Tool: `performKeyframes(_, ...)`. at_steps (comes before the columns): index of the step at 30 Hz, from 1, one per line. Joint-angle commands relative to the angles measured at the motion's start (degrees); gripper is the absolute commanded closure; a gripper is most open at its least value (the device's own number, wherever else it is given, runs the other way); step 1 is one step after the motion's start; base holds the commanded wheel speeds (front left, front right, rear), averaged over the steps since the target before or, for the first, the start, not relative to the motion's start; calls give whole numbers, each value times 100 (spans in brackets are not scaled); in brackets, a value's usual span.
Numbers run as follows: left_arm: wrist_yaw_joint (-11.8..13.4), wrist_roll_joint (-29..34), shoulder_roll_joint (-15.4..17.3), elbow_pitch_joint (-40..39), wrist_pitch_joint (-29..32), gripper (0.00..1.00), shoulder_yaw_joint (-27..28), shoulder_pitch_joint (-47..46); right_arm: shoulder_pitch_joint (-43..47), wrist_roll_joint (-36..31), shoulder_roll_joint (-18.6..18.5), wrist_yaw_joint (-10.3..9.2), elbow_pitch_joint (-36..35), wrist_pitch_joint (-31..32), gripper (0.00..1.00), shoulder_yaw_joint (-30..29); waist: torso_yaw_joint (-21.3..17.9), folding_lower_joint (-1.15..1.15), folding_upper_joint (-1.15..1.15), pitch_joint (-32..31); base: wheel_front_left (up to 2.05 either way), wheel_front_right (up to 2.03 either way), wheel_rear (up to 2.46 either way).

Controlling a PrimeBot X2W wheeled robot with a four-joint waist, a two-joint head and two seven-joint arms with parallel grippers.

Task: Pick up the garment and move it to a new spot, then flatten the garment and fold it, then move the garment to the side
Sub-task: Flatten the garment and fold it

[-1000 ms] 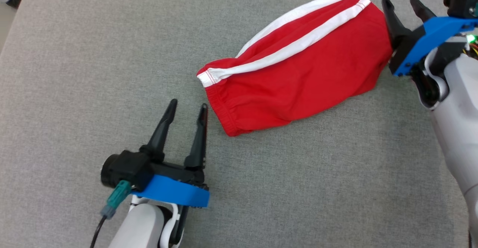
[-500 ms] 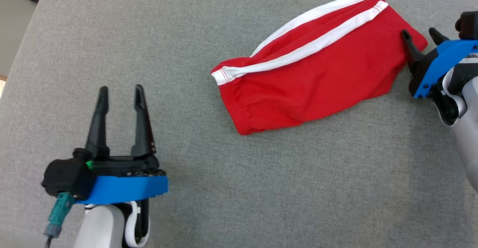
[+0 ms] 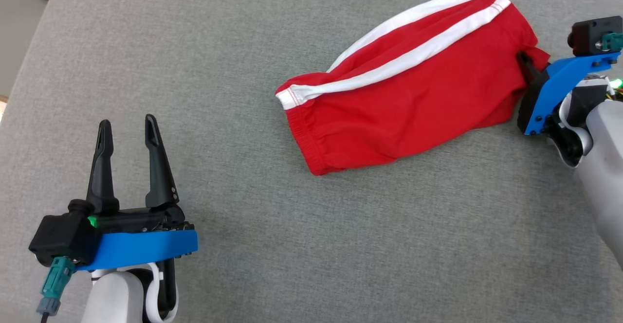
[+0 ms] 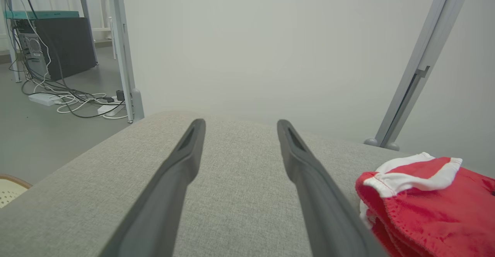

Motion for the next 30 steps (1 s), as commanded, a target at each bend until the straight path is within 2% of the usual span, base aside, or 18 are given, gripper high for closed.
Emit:
performKeyframes(1, -4, -8, -9, 25, -23, 0, 22, -45, 97, 72, -6, 1, -19, -56, 100, 23, -52, 0, 0, -27, 0, 0, 0)
performKeyframes(10, -40, 118, -9, 136, -23, 0, 115, 36, 662, 713, 161, 1, -669, -593, 100, 164, -527, 0, 0, -420, 0, 0, 0)
performKeyframes(17, -90, 240, -8, 176, -23, 0, 280, 257, 1665, 1395, 39, 1, -1417, -971, 100, 134, -907, 0, 0, -809, 0, 0, 0)
performKeyframes(24, -126, 321, -9, 151, -23, 0, 420, 519, 2785, 1894, -182, 1, -1910, -1219, 100, -283, -1173, 0, 0, -1074, 0, 0, 0)
performKeyframes(30, -132, 329, -9, 127, -23, 0, 424, 658, 3372, 1969, -341, 2, -1993, -1255, 100, -720, -1249, 0, 0, -1162, 0, 0, 0)
